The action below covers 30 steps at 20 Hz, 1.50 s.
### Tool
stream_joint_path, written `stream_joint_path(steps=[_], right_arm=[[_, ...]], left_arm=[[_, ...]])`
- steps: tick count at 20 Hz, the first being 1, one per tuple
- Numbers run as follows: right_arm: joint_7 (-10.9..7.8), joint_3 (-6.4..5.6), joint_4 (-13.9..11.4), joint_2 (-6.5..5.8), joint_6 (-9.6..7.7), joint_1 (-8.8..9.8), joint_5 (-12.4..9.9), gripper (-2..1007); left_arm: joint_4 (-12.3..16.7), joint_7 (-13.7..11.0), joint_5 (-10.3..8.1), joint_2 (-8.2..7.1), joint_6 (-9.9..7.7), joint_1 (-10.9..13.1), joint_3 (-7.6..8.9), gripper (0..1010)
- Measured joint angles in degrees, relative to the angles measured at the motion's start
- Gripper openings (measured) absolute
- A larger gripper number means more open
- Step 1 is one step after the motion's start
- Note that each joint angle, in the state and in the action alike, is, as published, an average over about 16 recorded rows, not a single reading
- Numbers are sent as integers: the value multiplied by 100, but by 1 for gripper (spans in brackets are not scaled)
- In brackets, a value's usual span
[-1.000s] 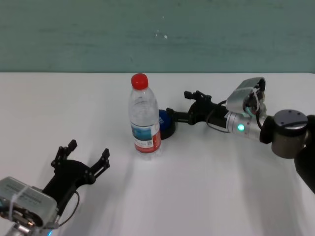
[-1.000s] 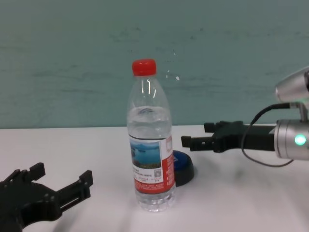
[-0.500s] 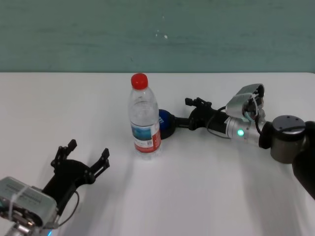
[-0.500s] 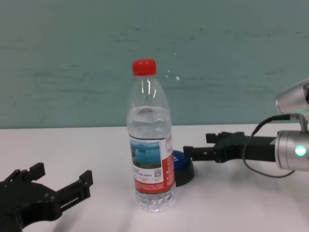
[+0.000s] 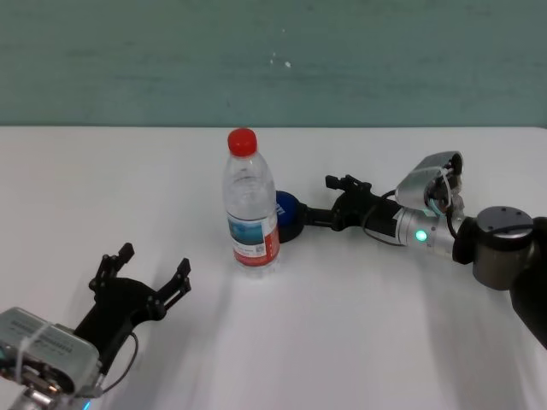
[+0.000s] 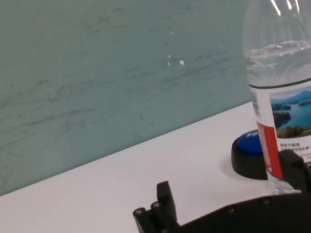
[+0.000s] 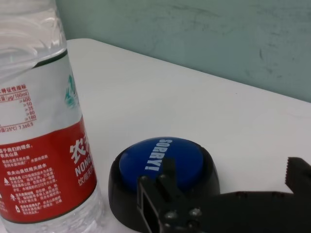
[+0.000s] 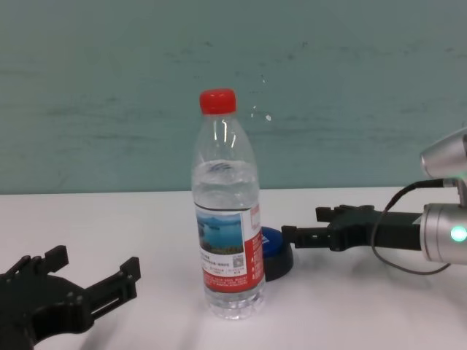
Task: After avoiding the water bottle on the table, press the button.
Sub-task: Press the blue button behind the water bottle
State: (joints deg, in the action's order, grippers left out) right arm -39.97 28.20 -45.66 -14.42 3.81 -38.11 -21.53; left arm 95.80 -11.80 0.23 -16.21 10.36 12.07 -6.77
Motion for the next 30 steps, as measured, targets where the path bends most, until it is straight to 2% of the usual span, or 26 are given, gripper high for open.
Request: stream_joint_path(steps=[17,23,30], right_arm=[[14,43,-48,14,-42,-99,151,1004],[-27,56,101,68,-16,-197,176,1004],[-104,68,401,187,74,-368,215,1004]], left_arm=[[0,0,0,0,0,0,0,1000],[0,0,0,0,0,0,0,1000],[0,0,0,0,0,0,0,1000]])
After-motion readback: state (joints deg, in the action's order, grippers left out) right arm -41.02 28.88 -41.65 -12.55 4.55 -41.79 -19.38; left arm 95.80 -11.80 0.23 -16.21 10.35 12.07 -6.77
